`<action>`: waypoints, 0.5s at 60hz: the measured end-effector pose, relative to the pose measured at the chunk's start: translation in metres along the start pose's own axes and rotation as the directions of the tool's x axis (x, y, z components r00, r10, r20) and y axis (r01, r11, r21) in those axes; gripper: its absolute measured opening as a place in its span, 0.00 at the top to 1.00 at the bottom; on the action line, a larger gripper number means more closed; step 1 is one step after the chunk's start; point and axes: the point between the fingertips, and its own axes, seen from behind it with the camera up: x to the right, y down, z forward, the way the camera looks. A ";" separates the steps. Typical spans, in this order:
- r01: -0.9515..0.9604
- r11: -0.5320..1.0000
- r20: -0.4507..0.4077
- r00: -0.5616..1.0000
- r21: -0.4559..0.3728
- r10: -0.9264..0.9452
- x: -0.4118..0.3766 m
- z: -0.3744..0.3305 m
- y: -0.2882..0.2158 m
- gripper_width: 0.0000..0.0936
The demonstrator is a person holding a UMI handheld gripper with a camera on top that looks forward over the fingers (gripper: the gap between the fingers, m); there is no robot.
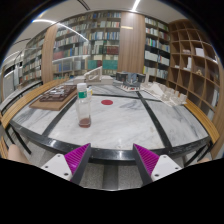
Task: Pour water
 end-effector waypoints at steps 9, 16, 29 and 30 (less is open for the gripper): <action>0.018 1.000 0.034 0.999 0.015 -0.018 -0.035 0.015 -0.002 0.08; 0.020 0.999 0.082 0.996 0.049 -0.024 -0.067 0.031 -0.018 0.08; -0.016 0.988 0.103 0.995 0.152 0.000 -0.122 0.097 -0.071 0.08; -0.021 0.987 0.102 0.995 0.161 0.005 -0.124 0.103 -0.076 0.09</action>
